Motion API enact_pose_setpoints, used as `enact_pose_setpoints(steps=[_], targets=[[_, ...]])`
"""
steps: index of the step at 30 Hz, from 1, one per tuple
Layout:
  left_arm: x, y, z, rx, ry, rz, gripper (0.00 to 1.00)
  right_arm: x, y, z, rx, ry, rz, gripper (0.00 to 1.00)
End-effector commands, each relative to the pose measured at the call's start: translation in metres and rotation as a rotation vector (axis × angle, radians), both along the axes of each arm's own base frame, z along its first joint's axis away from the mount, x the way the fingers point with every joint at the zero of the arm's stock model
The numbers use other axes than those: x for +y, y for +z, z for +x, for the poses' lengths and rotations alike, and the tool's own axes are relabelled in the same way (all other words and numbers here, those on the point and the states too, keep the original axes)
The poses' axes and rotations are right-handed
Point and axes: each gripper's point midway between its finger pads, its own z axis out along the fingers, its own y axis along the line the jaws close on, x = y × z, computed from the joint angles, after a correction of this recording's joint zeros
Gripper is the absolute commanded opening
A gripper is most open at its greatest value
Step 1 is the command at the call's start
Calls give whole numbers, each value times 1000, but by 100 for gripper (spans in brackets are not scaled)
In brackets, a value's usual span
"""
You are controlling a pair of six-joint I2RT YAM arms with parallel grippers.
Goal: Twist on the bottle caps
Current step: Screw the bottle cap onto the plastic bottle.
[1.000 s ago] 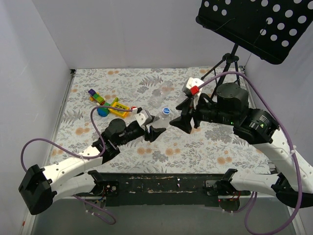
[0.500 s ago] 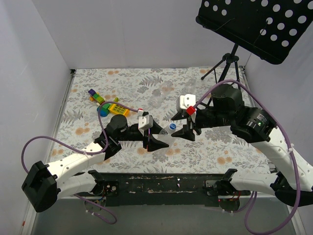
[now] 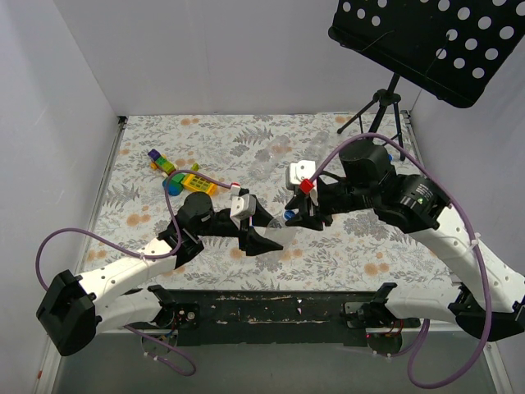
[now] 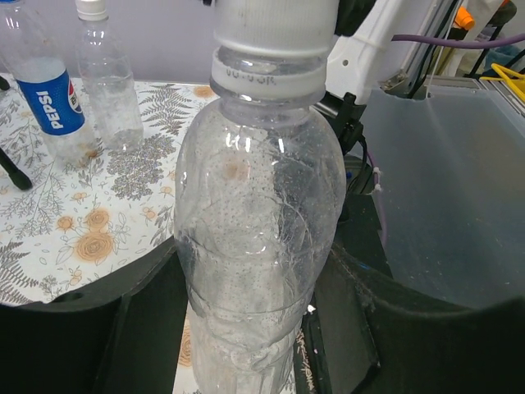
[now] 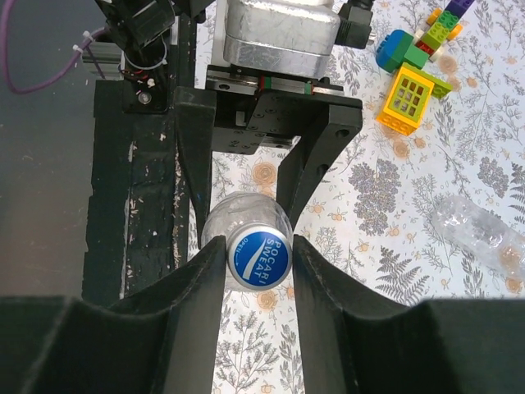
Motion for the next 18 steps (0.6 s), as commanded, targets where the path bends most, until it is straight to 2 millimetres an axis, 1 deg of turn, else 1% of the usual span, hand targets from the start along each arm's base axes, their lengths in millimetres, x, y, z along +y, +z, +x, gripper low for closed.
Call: enact_pose_setpoints(steps=[1,3,6,7,9,11,13,15,18], targets=[[1,26,-2,-55,-17,-54,1,1,2,4,-10,-7,-6,42],[1,26,-2,-57,-16,-56,1,1,-2,4,2,-12,-18,38],[3,29,1,-74,9,-66,1,2,-11,10,30,-52,-40,27],[3,30,3,-78,25,-69,1,2,-14,15,41,-88,-46,20],[5,30,14,-107,96,-76,0,5,-21,20,91,-146,-56,8],[9,30,30,-140,193,-77,0,9,-28,27,162,-220,-64,1],[15,28,46,-174,301,-73,0,12,-38,37,234,-323,-74,1],[22,26,63,-212,430,-64,0,13,-47,51,311,-474,-65,1],[36,22,85,-272,641,-43,0,7,-73,70,442,-738,-74,1]])
